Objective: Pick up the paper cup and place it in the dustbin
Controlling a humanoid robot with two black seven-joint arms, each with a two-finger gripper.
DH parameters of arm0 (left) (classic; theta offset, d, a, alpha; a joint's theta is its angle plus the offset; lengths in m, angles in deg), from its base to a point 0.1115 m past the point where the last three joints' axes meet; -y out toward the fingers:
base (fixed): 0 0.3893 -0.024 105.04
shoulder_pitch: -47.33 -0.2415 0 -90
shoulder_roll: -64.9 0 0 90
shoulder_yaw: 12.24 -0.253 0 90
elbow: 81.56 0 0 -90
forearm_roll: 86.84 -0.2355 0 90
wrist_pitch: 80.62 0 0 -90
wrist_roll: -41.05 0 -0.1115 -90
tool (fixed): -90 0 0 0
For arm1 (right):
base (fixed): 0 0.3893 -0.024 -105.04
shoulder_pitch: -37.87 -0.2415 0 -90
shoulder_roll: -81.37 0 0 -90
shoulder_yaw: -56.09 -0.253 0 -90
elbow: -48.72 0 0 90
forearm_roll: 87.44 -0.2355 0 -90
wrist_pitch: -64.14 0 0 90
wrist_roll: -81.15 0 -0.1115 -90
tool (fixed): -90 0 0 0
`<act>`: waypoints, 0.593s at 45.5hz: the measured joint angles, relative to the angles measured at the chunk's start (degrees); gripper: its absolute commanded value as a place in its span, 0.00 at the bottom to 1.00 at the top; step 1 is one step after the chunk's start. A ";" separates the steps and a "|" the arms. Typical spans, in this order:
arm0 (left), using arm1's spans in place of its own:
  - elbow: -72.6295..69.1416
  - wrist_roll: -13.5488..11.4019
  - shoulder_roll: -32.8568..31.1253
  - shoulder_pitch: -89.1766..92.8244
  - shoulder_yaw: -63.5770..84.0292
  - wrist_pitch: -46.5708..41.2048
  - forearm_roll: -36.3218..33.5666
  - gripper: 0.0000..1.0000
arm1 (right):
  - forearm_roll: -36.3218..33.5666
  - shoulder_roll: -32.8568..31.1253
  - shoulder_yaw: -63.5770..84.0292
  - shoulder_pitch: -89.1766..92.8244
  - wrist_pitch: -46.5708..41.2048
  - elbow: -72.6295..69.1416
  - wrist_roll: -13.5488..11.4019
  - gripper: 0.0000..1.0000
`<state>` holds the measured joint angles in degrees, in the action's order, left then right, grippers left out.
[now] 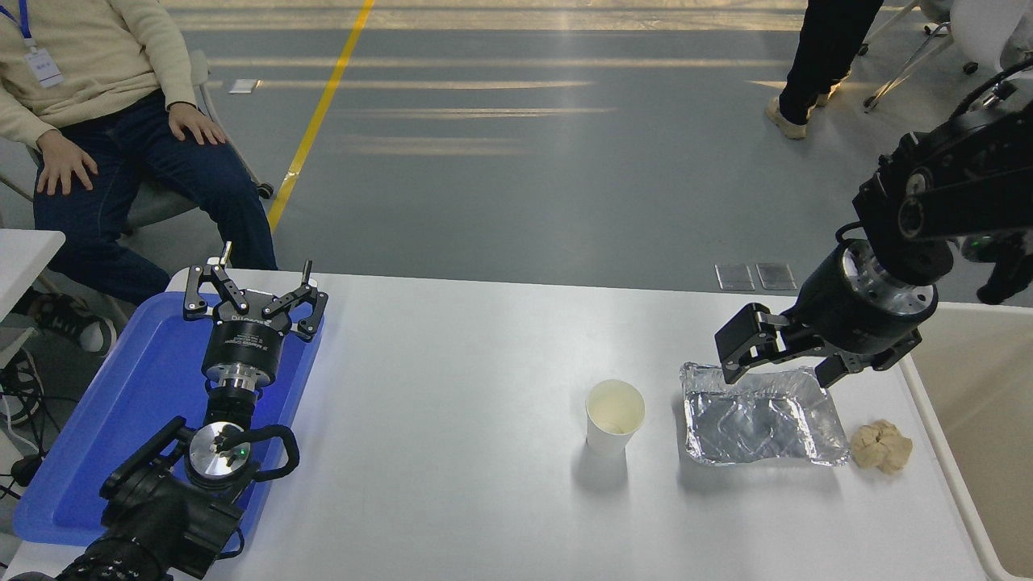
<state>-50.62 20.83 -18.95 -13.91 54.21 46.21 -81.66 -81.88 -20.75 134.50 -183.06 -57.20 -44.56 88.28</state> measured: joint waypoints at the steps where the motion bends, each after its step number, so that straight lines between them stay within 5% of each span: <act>1: 0.00 0.00 0.00 0.01 0.00 0.00 0.00 1.00 | 0.33 0.00 0.21 0.00 0.17 0.00 0.01 1.00; 27: 0.00 0.00 -0.14 0.07 -0.03 0.00 0.01 1.00 | 3.19 0.49 0.11 5.41 5.68 2.34 0.08 1.00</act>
<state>-50.62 20.83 -19.09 -13.83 54.18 46.21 -81.65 -78.70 -20.26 134.61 -177.64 -51.52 -42.22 88.36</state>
